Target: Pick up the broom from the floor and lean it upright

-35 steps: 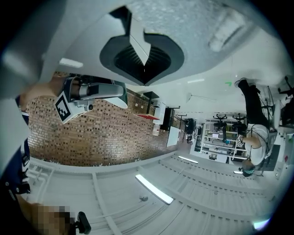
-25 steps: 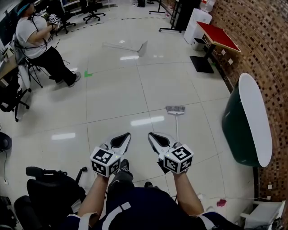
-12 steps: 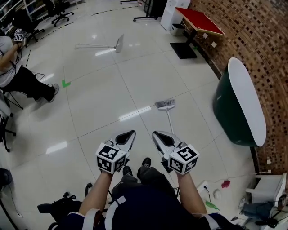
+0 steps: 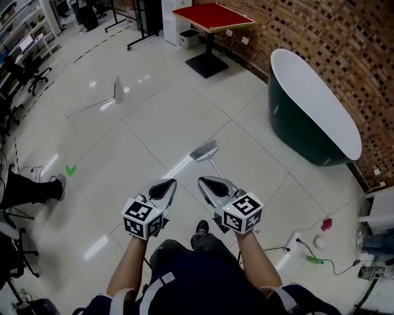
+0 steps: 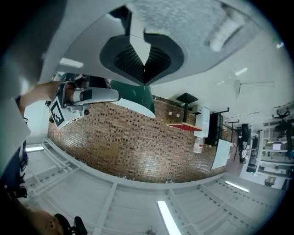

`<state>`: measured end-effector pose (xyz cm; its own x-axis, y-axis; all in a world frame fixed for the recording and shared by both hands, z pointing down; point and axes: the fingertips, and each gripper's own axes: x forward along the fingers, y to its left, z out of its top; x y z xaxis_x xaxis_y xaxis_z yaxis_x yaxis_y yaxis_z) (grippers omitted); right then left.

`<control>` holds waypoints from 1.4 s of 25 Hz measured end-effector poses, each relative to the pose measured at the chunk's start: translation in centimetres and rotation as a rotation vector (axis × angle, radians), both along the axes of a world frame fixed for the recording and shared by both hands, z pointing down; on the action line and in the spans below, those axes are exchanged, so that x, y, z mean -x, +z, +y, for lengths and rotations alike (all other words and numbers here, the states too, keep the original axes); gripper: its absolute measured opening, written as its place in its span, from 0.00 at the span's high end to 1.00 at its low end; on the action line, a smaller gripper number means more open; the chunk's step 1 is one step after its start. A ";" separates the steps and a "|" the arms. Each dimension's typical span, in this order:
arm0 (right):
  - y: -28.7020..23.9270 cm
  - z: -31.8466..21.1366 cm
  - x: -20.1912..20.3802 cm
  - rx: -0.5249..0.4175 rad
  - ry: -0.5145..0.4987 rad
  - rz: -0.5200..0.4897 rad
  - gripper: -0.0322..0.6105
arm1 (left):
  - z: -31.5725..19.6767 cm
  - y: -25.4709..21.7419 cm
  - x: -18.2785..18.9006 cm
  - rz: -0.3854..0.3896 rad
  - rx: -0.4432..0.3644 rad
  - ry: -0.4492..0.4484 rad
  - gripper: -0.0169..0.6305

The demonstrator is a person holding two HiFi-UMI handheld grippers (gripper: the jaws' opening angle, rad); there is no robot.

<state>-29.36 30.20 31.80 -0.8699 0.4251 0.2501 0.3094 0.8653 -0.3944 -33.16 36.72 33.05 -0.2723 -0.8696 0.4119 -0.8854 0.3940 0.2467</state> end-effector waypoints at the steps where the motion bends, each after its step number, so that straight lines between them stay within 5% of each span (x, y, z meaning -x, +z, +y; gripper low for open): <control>1: 0.0 -1.4 0.3 0.002 0.042 -0.005 0.95 | -1.8 -0.2 0.6 -0.008 0.002 0.048 0.97; 10: 1.9 -9.1 2.5 -0.026 0.353 0.042 0.95 | -11.2 1.9 4.8 0.024 -0.010 0.391 0.97; 17: 0.9 -13.1 1.9 -0.134 0.700 0.093 0.95 | -18.3 3.1 5.7 0.069 -0.044 0.757 0.97; 22: 0.6 -16.3 -6.3 -0.153 1.012 0.173 0.95 | -23.5 3.0 -1.6 0.082 -0.095 1.069 0.97; 28: 1.4 -16.8 -18.3 -0.133 1.318 0.218 0.95 | -25.0 6.1 -12.6 0.105 -0.029 1.356 0.97; 35: 6.6 -18.1 -31.5 -0.066 1.556 0.234 0.95 | -27.7 11.2 -22.7 0.044 0.055 1.518 0.97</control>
